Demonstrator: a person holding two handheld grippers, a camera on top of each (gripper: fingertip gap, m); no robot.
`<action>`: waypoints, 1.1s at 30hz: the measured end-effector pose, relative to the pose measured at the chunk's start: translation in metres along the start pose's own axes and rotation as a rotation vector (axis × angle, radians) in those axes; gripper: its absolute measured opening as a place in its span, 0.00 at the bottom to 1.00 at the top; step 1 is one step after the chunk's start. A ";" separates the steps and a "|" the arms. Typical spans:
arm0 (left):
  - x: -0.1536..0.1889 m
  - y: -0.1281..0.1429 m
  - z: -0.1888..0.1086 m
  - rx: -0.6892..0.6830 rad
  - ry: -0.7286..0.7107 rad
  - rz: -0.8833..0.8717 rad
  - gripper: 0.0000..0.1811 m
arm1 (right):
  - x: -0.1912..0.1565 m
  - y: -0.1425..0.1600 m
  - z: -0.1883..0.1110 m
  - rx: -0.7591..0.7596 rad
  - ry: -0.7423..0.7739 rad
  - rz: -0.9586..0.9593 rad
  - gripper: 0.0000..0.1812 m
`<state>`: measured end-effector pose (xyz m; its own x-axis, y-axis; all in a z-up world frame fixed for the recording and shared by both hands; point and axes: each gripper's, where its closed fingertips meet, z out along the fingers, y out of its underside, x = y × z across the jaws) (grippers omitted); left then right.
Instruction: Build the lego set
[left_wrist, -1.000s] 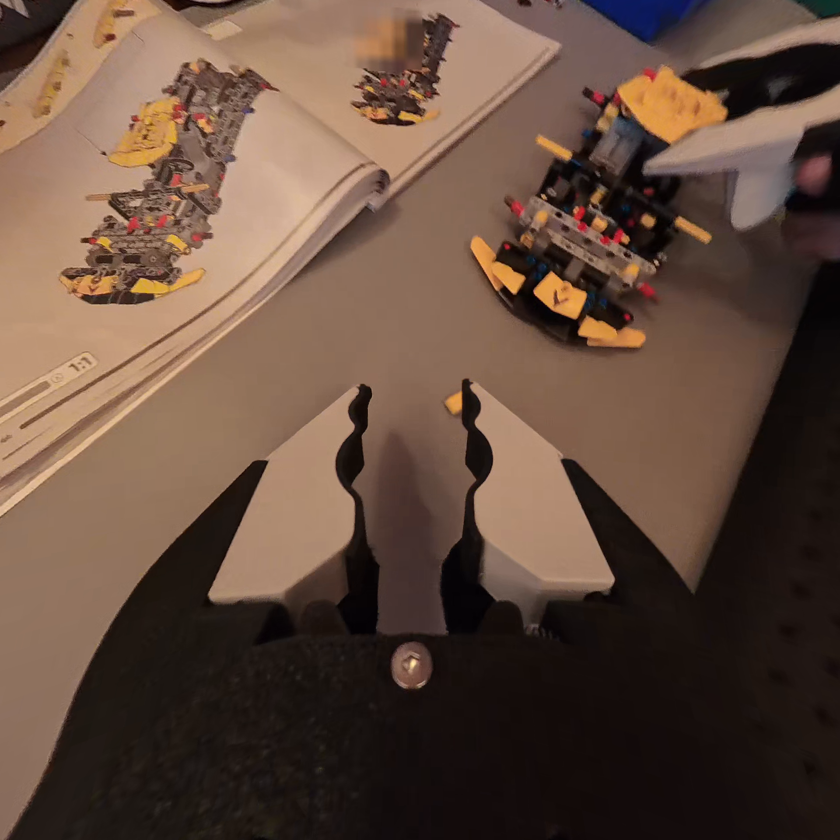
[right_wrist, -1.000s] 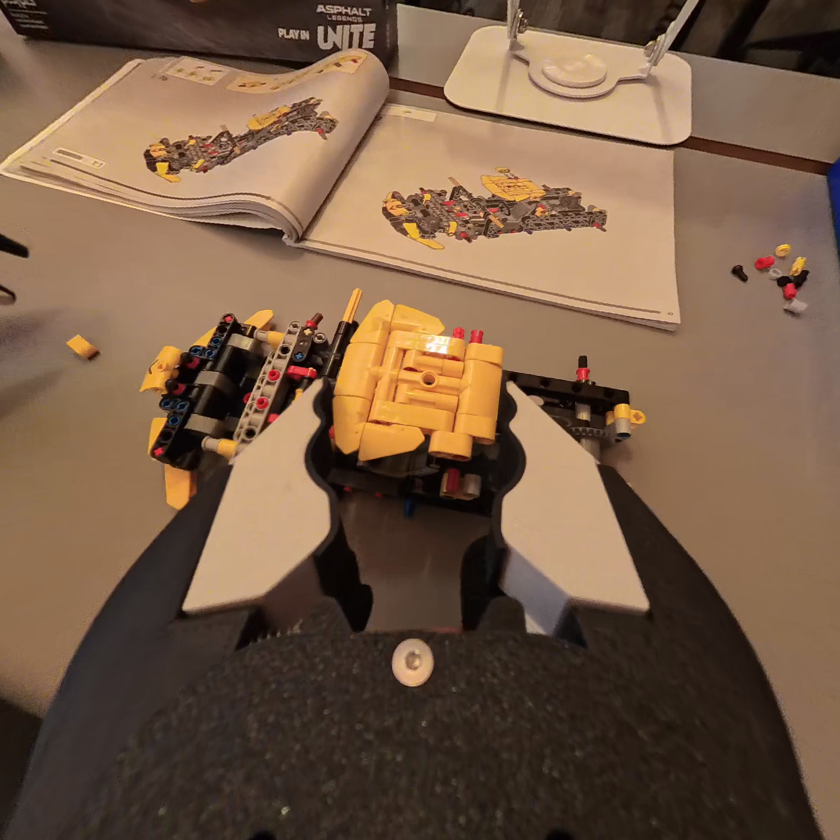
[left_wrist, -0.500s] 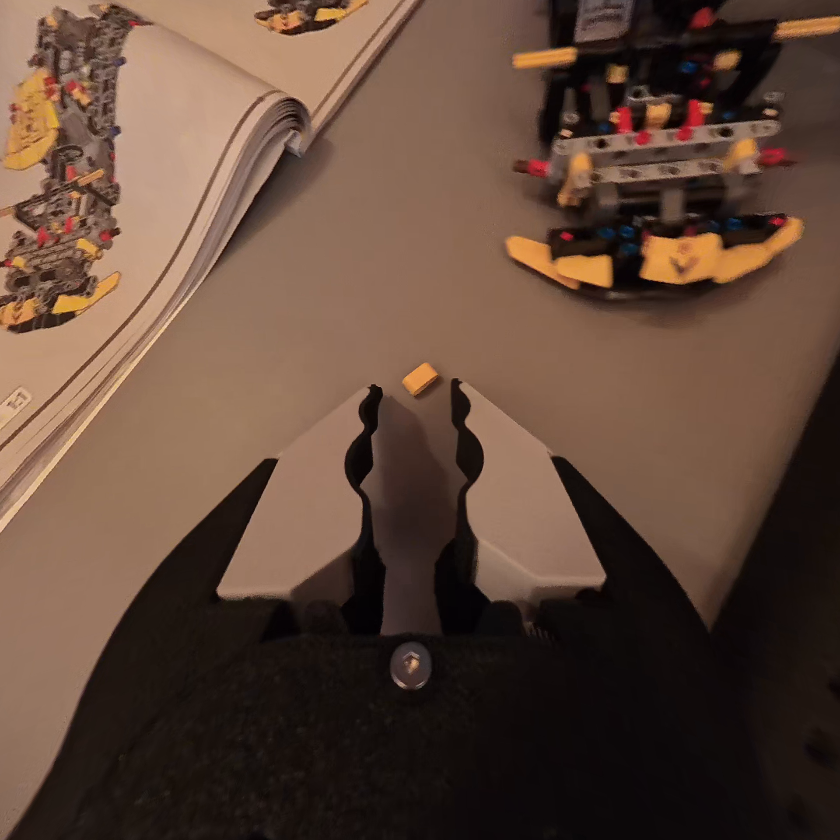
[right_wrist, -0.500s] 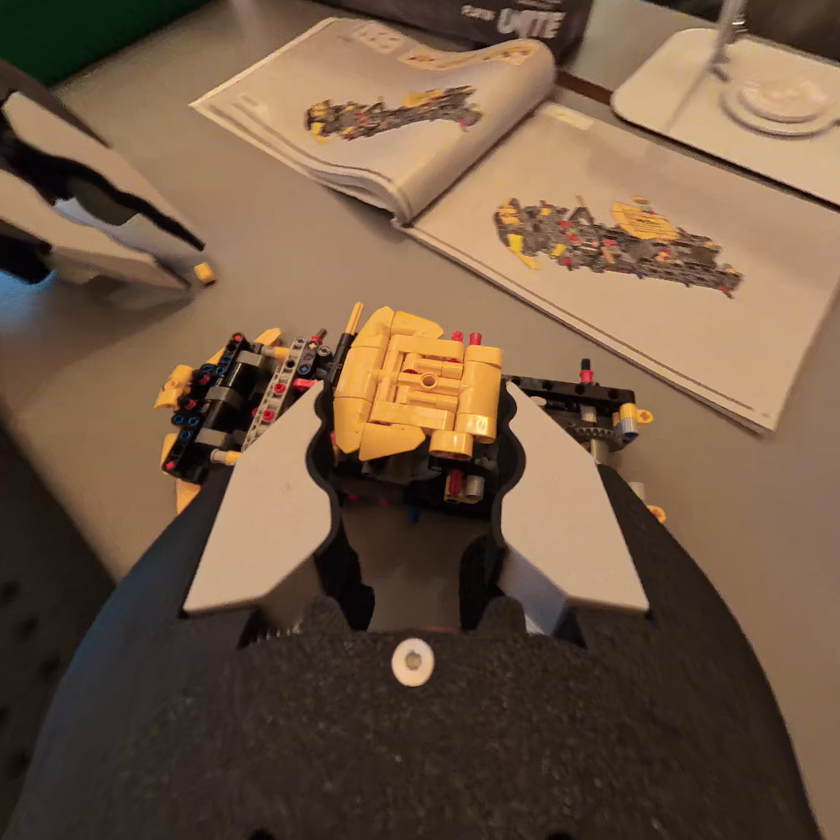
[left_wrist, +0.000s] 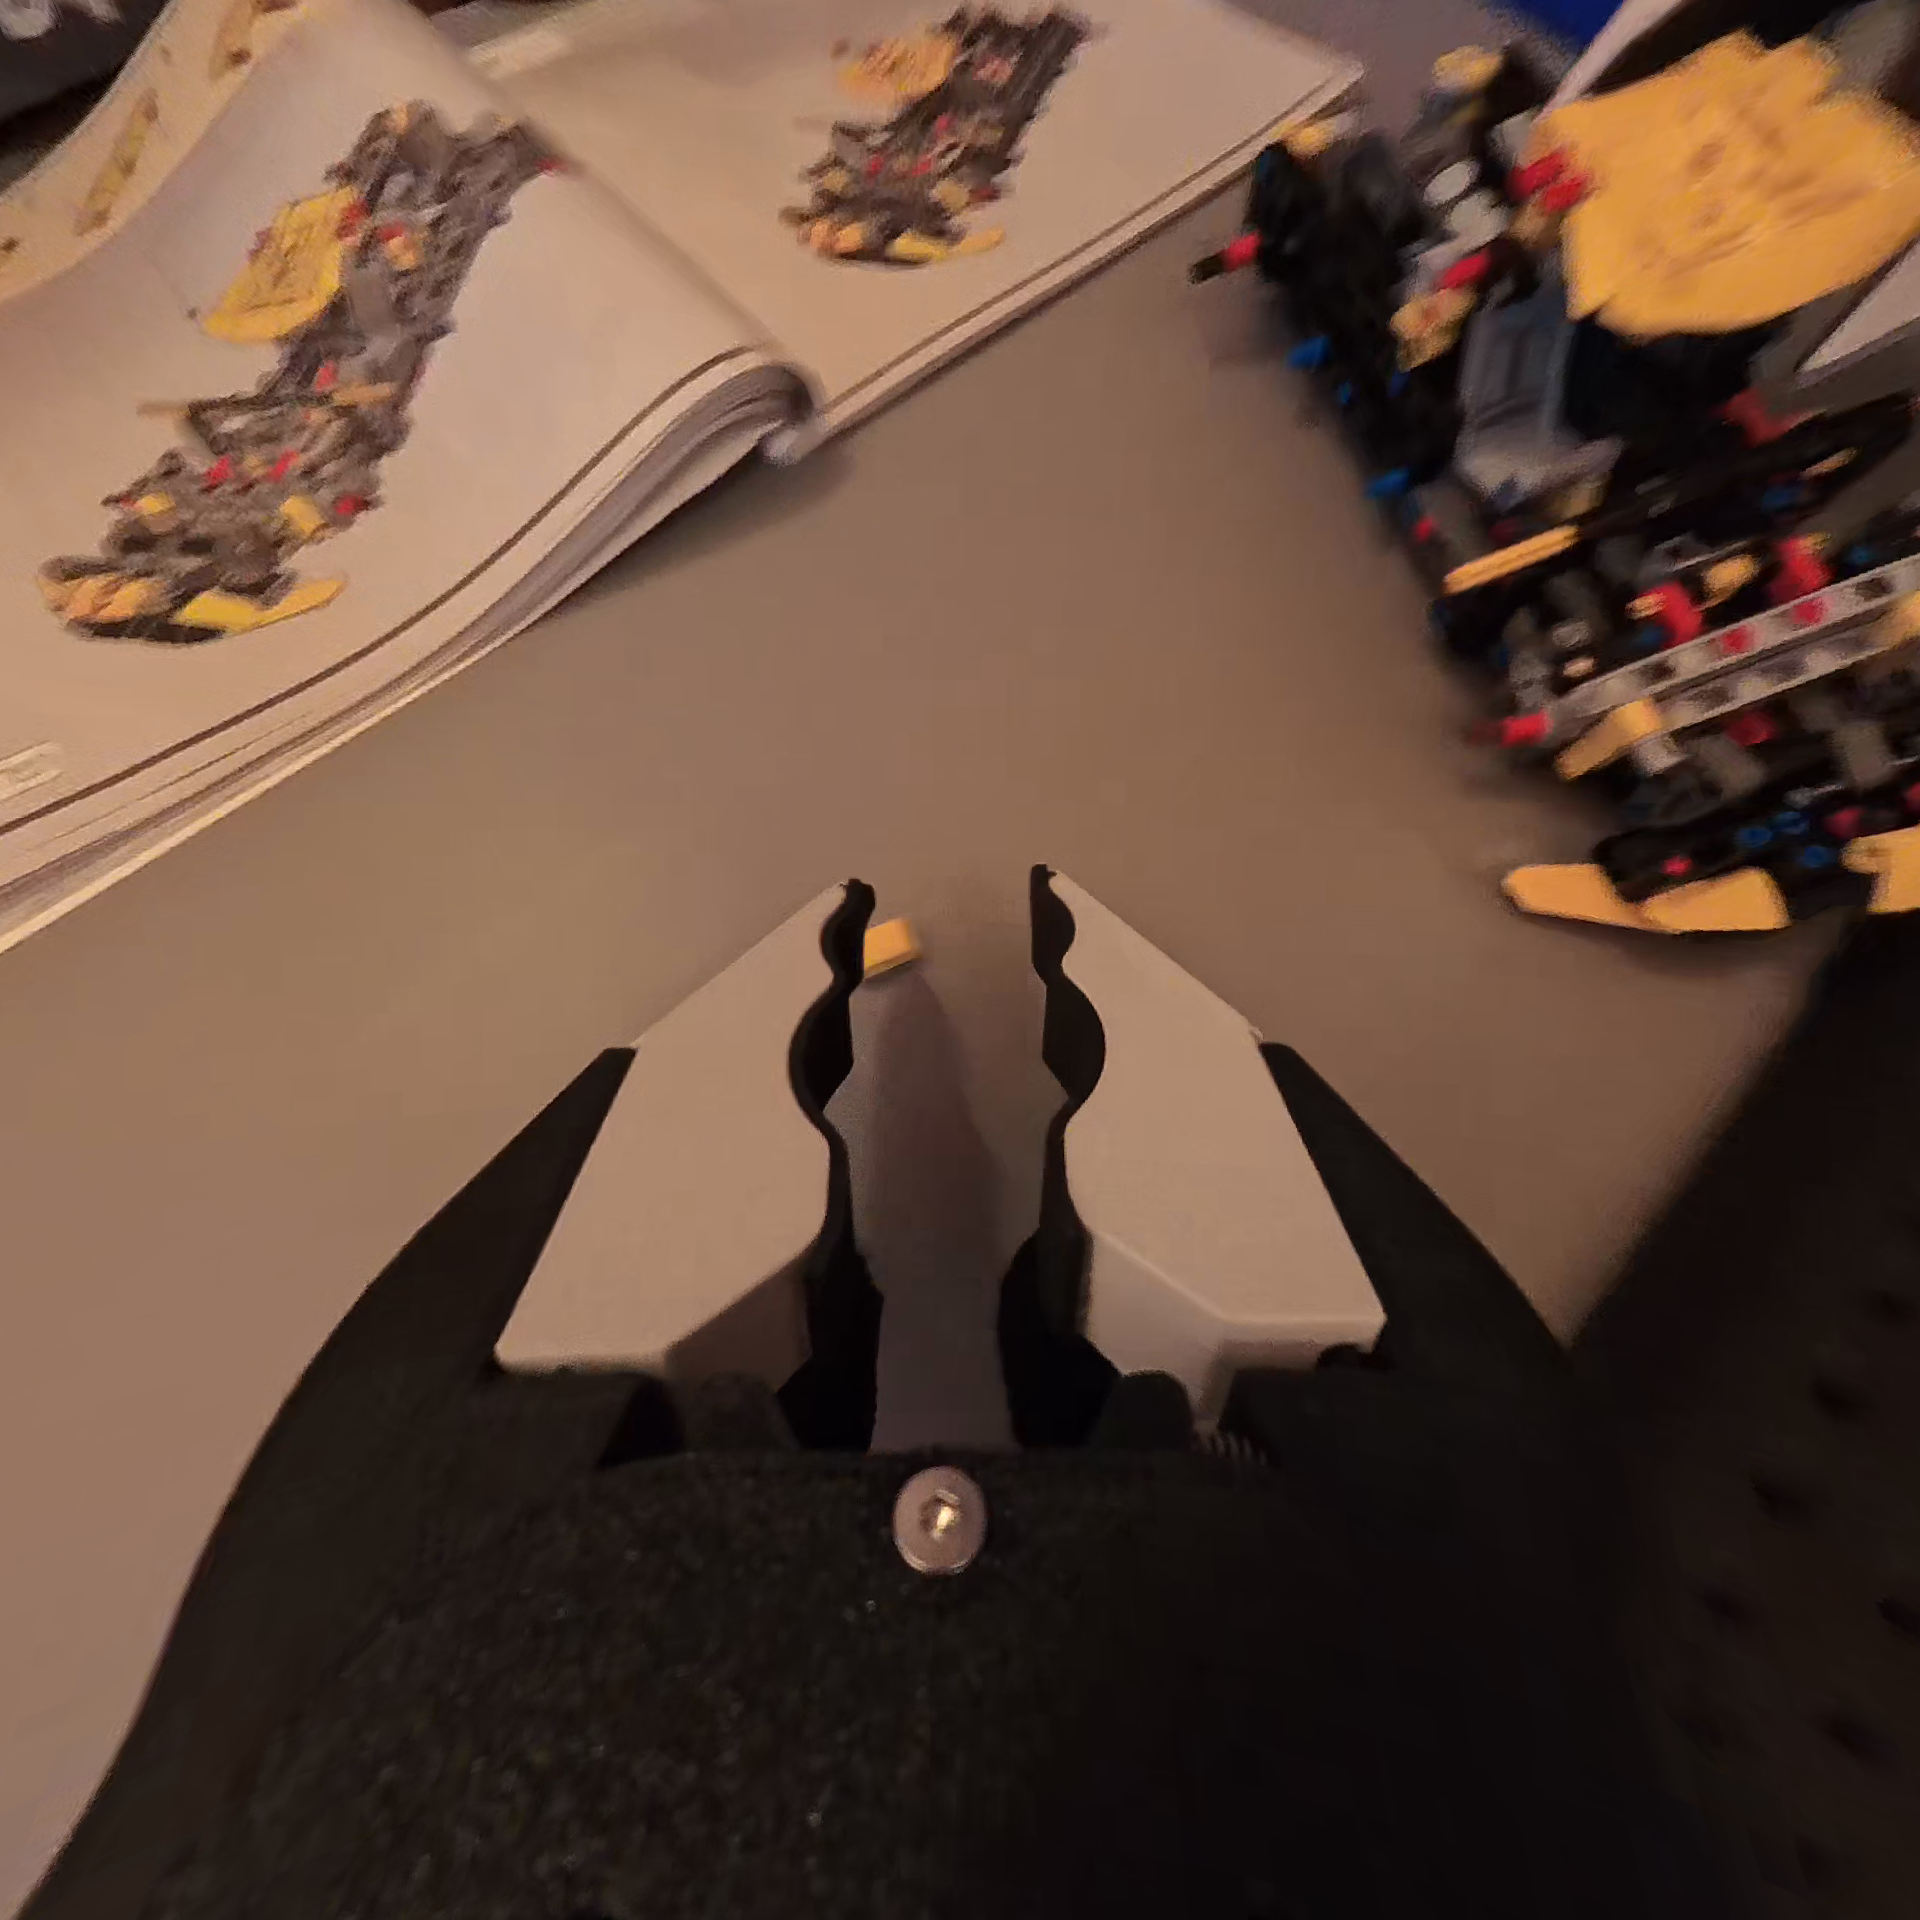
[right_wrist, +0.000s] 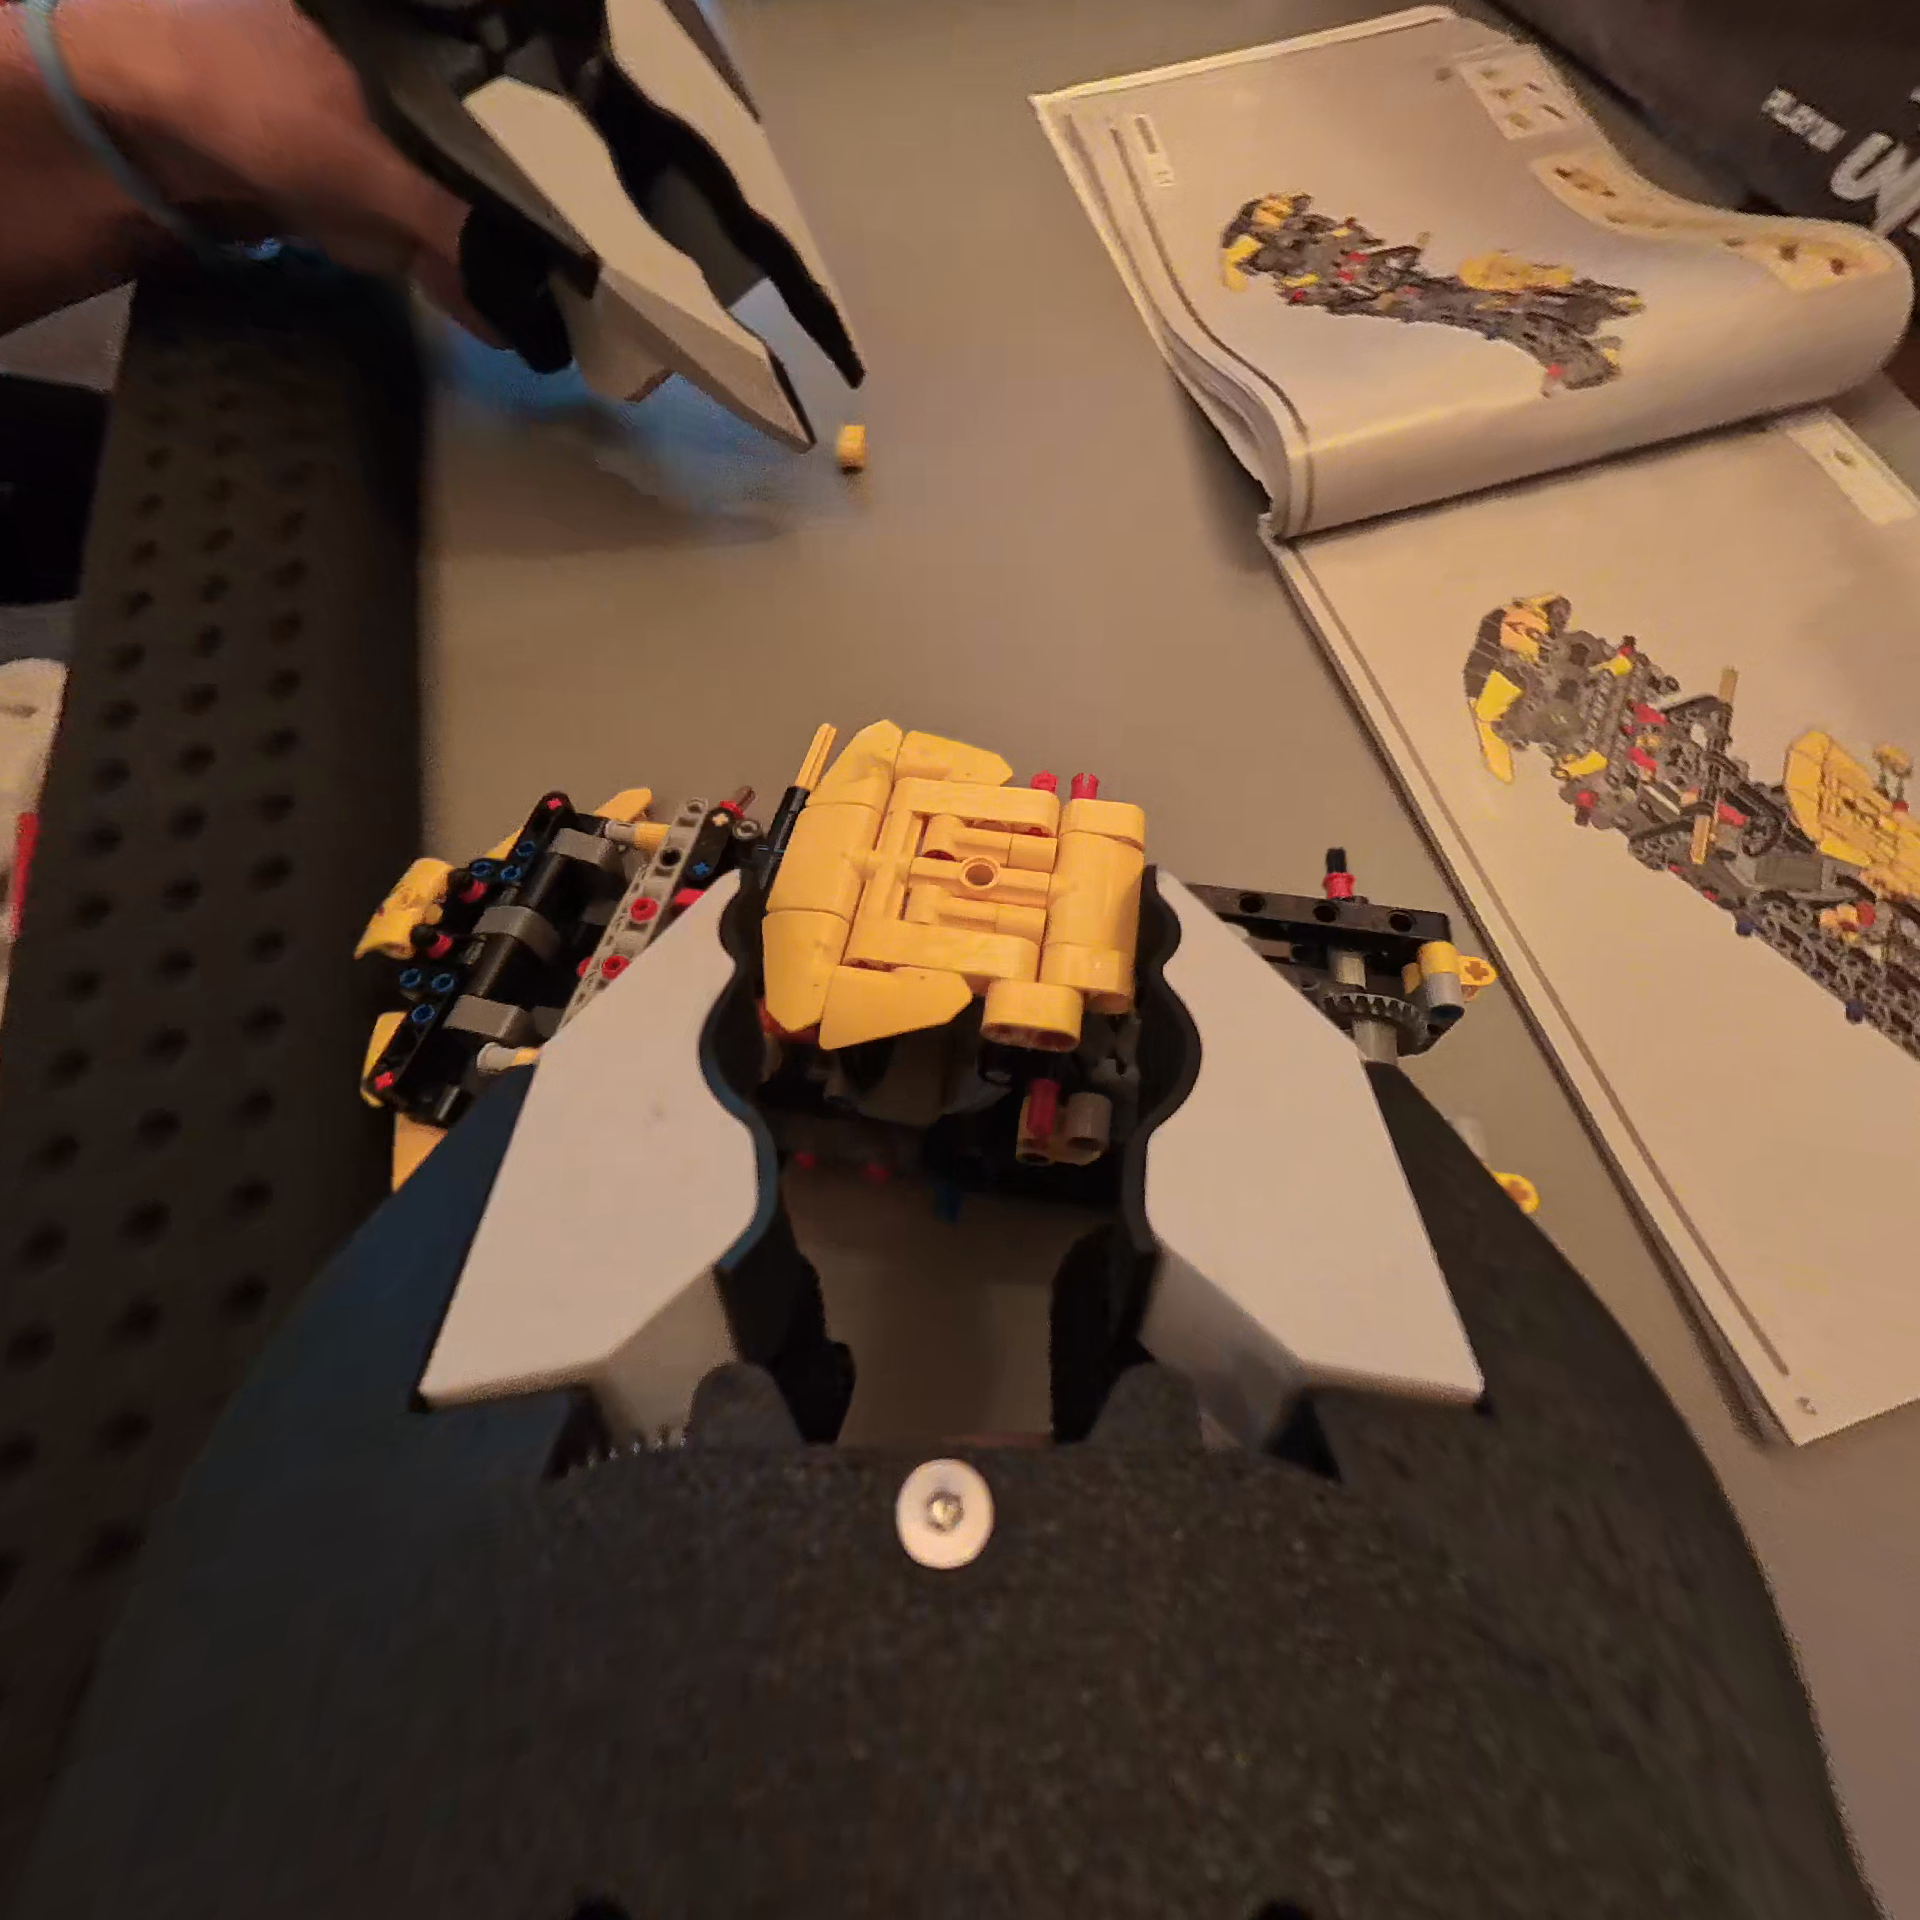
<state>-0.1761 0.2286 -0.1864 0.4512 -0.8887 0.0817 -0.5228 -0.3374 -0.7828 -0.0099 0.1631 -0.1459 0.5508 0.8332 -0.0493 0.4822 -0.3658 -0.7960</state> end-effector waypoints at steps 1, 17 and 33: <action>0.013 -0.006 0.001 0.009 0.062 -0.011 0.18 | -0.003 -0.002 -0.002 -0.001 -0.027 -0.021 0.39; 0.140 -0.028 0.045 -0.038 0.604 0.271 0.10 | -0.013 -0.008 0.017 0.024 -0.256 -0.052 0.40; 0.124 -0.084 0.071 0.080 0.660 0.472 0.42 | -0.012 0.020 0.009 0.130 0.603 0.442 0.37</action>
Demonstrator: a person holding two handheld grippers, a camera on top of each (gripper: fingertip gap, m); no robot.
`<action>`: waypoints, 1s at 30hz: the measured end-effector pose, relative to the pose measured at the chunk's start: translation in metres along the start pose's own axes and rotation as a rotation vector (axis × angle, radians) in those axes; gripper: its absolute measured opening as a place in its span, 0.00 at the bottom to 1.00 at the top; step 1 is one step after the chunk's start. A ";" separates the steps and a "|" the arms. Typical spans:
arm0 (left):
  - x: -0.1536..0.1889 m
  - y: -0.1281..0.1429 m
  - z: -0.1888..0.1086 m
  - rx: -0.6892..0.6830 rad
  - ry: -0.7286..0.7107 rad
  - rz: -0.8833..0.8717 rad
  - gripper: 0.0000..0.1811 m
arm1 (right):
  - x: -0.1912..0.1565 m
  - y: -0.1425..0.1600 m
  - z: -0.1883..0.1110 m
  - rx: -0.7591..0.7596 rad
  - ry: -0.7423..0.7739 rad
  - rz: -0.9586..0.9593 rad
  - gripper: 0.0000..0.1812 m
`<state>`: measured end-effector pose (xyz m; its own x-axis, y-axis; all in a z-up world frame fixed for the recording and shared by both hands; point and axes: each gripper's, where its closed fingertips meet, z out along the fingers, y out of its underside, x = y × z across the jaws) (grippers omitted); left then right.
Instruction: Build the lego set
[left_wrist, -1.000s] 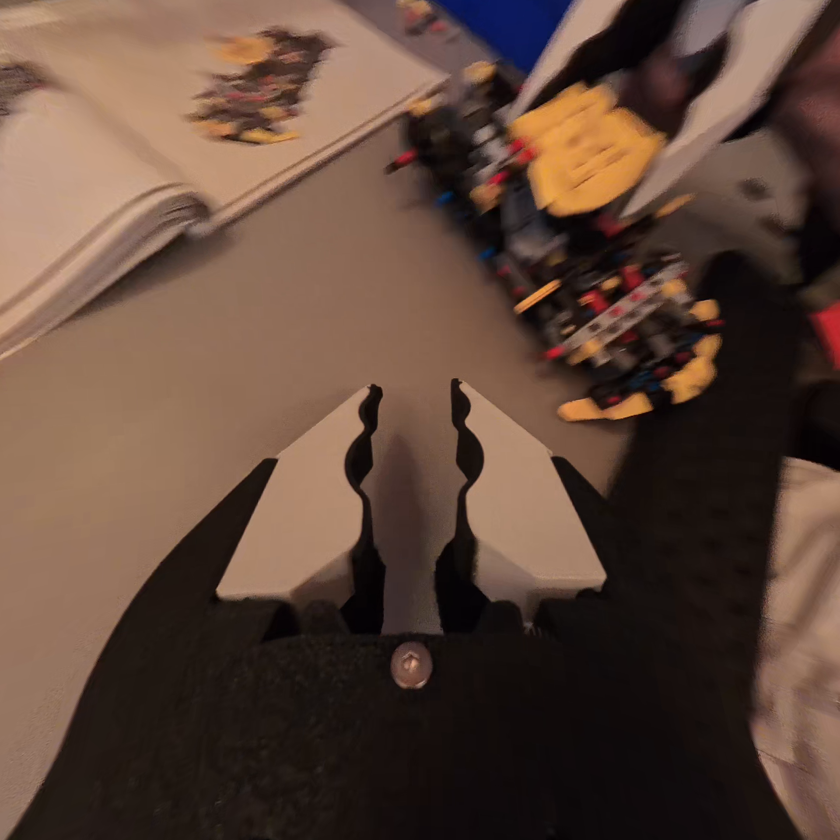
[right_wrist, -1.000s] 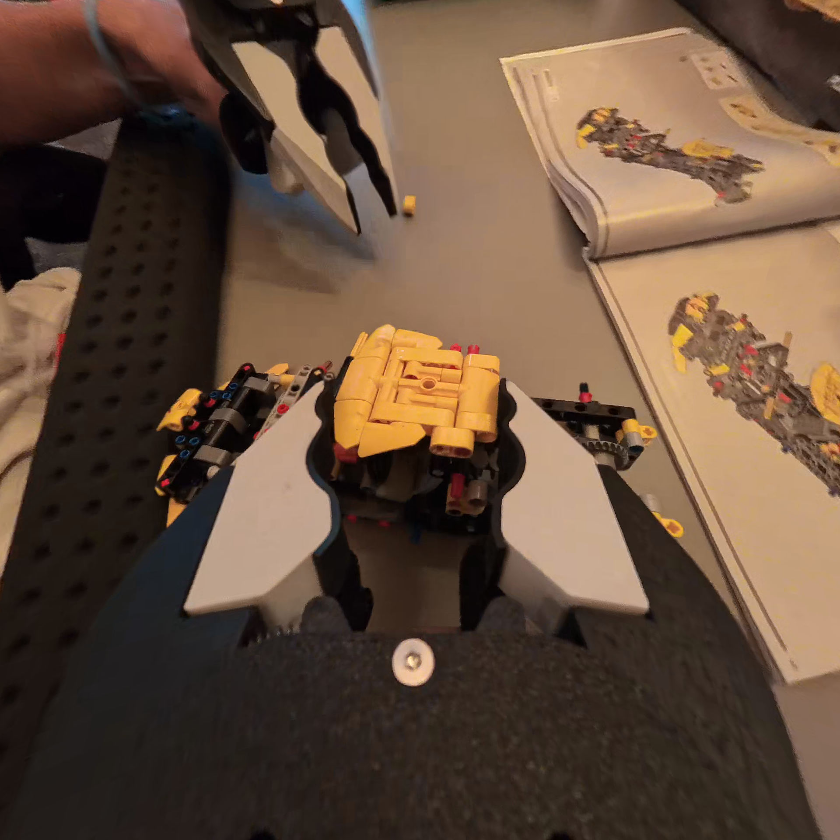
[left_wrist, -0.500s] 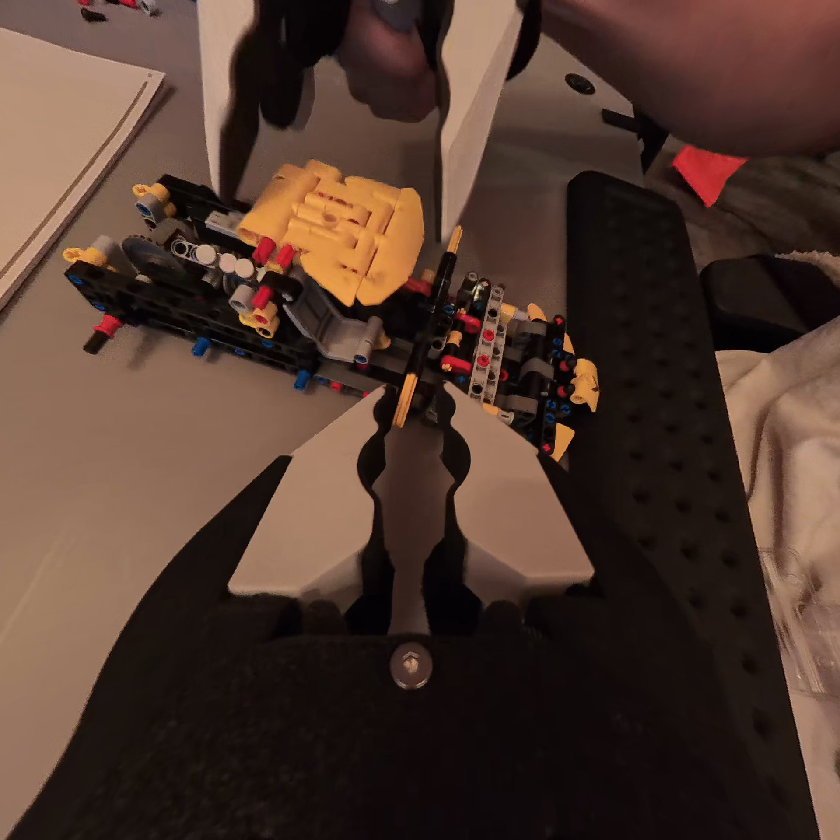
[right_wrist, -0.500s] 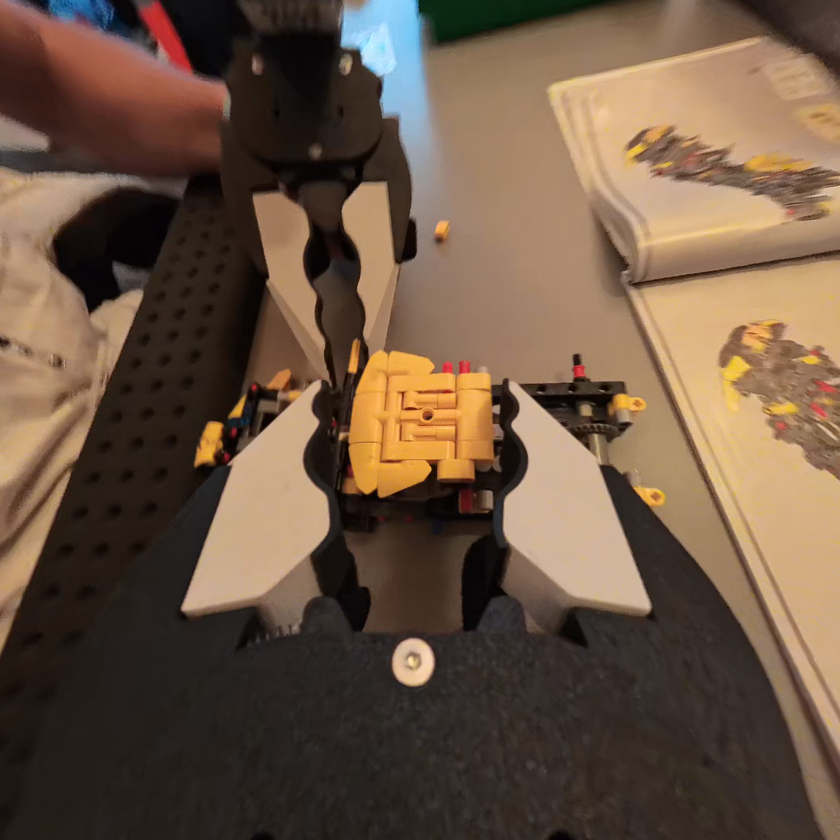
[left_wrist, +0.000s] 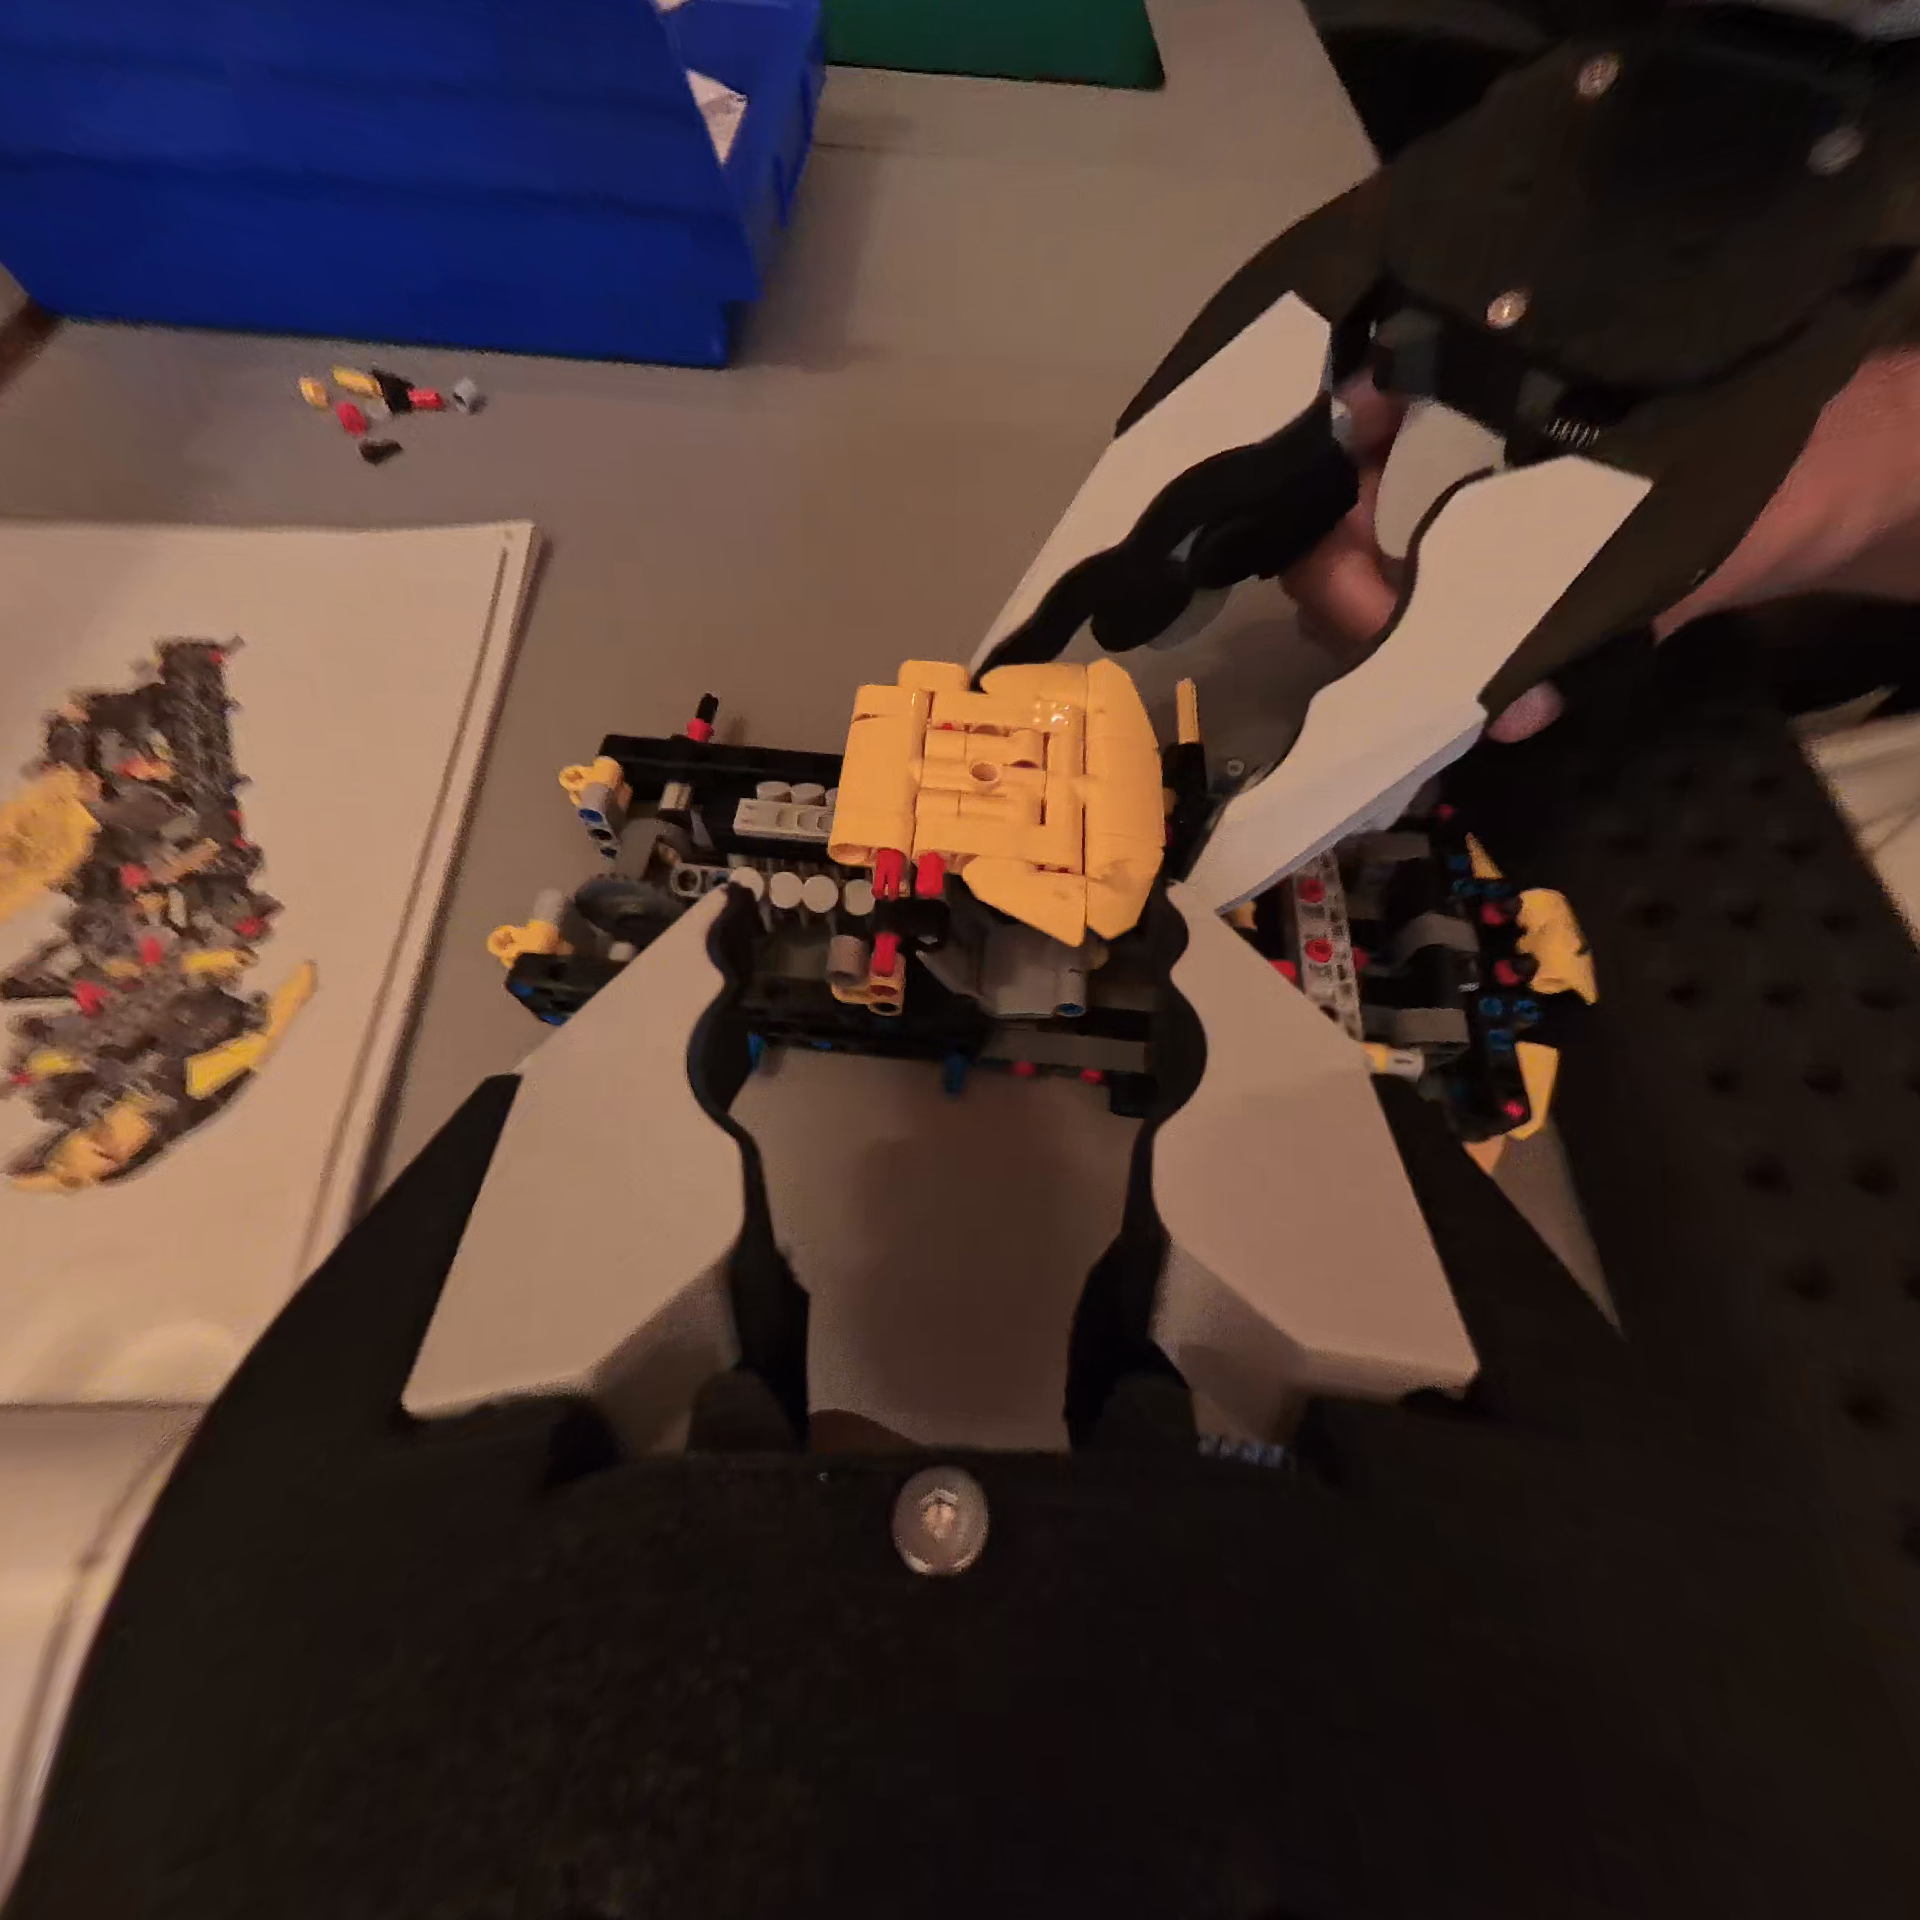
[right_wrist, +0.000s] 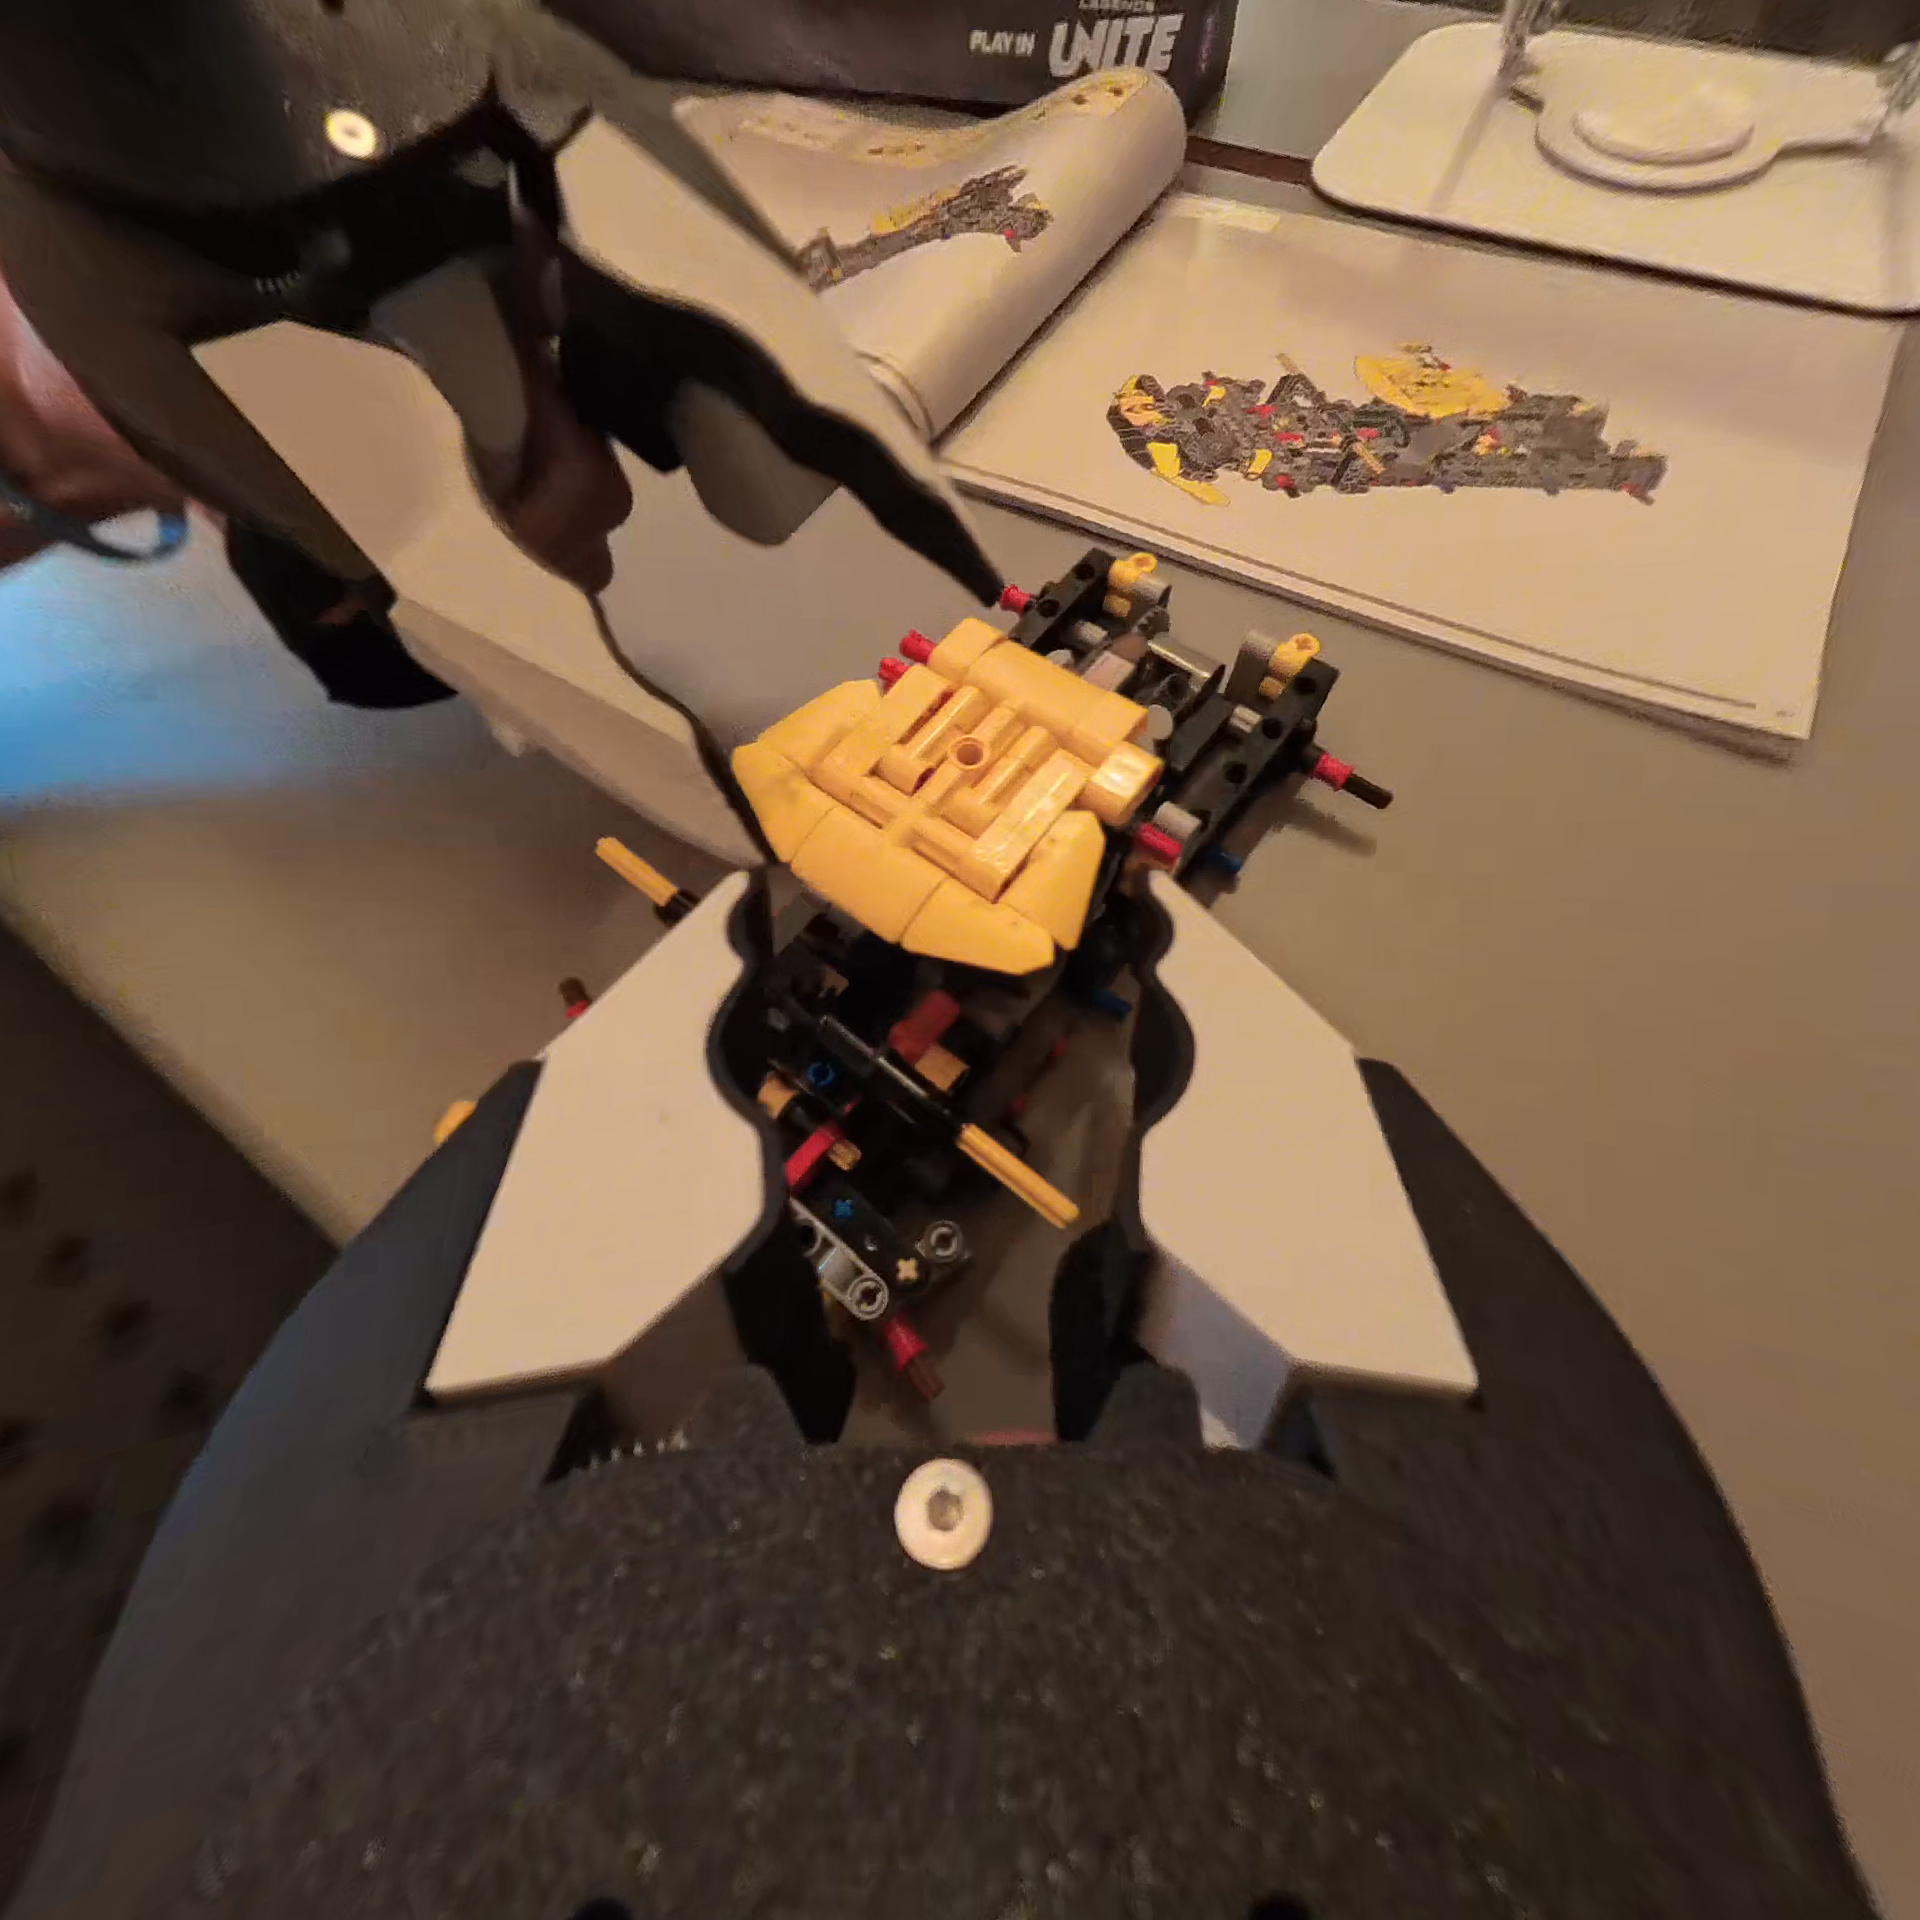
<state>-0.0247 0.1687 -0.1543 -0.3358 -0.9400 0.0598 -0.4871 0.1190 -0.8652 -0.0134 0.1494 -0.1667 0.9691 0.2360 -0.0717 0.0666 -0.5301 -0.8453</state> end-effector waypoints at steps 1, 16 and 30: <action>-0.001 -0.001 0.001 -0.004 -0.010 0.042 0.42 | -0.001 0.000 0.001 -0.002 -0.003 -0.014 0.35; 0.013 0.001 0.001 -0.004 -0.183 -0.028 0.29 | 0.003 -0.002 0.001 -0.123 -0.303 -0.250 0.28; 0.003 0.021 -0.028 0.058 -0.641 -0.352 0.30 | -0.016 -0.019 0.034 -0.245 -0.822 -0.610 0.27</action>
<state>-0.0584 0.1777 -0.1578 0.3786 -0.9242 0.0511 -0.4300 -0.2245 -0.8744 -0.0381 0.1835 -0.1678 0.3015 0.9497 -0.0847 0.6242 -0.2638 -0.7354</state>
